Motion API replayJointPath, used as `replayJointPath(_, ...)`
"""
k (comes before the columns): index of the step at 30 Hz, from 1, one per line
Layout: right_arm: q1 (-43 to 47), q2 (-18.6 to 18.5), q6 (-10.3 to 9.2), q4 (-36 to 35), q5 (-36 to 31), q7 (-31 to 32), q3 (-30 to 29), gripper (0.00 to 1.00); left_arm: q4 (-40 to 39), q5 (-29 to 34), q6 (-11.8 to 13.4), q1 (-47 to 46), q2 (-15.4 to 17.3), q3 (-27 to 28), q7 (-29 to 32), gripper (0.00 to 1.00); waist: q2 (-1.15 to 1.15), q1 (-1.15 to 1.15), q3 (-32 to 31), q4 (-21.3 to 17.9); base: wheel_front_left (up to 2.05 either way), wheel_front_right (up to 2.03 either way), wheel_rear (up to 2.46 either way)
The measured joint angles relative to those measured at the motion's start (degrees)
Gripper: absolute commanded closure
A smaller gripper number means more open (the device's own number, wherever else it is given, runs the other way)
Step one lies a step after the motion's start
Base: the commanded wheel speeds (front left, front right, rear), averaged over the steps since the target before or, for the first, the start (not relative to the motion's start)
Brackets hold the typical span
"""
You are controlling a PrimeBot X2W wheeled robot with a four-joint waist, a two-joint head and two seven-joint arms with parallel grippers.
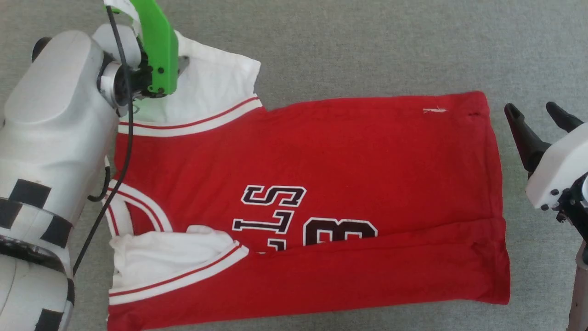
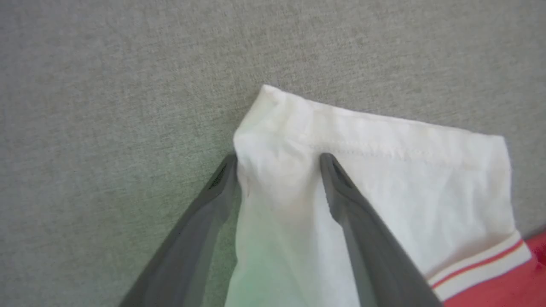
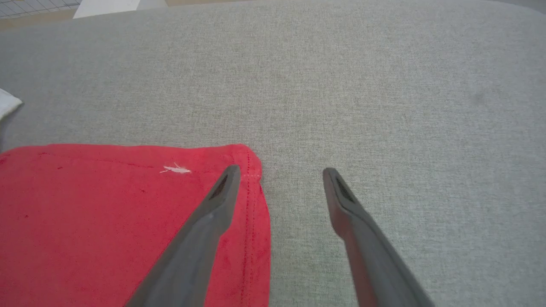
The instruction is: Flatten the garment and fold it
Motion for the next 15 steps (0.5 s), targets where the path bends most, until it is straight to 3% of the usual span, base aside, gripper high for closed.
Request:
replayJointPath(6, 0.0, 0.4, 0.0, -0.9, -0.4, 0.3, -0.2, 0.0, 0.1, -0.6, 2.7, -1.0, 0.9, 0.4, 4.7, 0.04, 0.0, -0.01, 2.1, -1.2, 0.0, 0.0, 0.0)
replayJointPath(7, 0.0, 0.4, 0.0, -1.1, -0.5, 0.3, -0.2, 0.0, -0.2, -1.2, 2.8, -0.9, 1.2, 1.0, 4.5, 1.0, 0.0, -0.01, 2.4, -1.4, 0.0, 0.0, 0.0)
replayJointPath(15, -0.1, -0.4, 0.0, -1.3, -0.6, 1.6, 0.0, 0.0, -2.7, -7.5, 1.0, 2.8, 1.2, 6.6, -1.2, 1.0, 0.0, 0.0, 1.3, -0.3, 0.0, 0.0, 0.0)
